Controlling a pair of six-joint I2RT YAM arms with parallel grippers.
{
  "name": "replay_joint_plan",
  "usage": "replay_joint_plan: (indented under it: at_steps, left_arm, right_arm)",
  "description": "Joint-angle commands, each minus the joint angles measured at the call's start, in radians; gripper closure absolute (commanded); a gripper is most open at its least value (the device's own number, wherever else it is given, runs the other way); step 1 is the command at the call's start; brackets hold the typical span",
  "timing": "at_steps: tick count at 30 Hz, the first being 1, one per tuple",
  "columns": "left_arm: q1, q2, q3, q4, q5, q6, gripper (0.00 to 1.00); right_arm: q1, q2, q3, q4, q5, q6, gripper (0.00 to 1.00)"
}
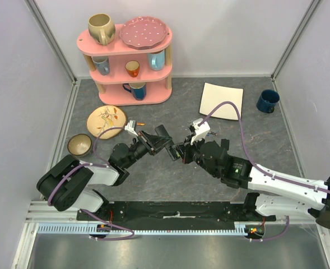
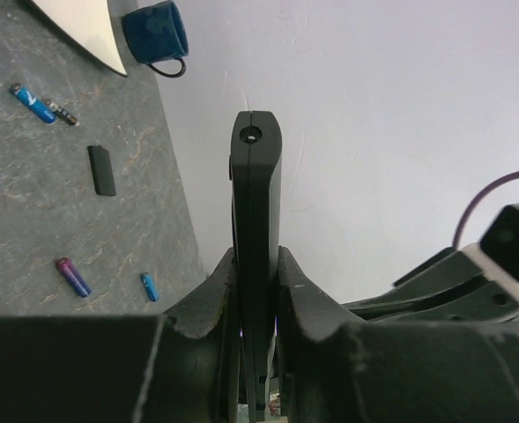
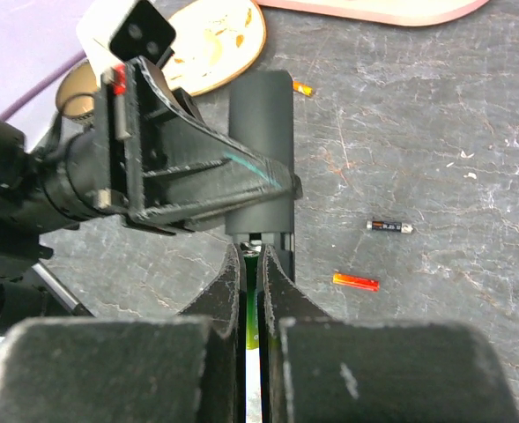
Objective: Load the batteries into the remote control
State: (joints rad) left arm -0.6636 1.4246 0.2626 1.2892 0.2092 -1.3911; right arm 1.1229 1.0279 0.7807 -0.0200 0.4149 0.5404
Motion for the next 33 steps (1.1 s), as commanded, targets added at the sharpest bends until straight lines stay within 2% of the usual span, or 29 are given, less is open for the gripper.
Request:
replay_joint_plan:
  at_steps: [1,5,17,33]
  left_arm:
    - [-0.005,-0.018,0.050,0.263,-0.030,-0.045,0.98]
    - [-0.007,-0.026,0.073,0.213,-0.025,-0.052,0.98]
    - [-0.008,0.002,0.087,0.197,0.010,-0.078,0.98]
    - [-0.013,0.022,0.110,0.156,0.064,-0.112,0.98]
  right_arm:
    - [0.009,-0.020,-0.058,0.146,0.051,-0.011,1.00]
    - [0.021,-0.026,-0.089,0.196,0.077,-0.011,1.00]
    - [0.032,-0.049,-0.130,0.284,0.133,-0.033,1.00]
    - [0.032,-0.025,-0.127,0.324,0.150,-0.059,1.00]
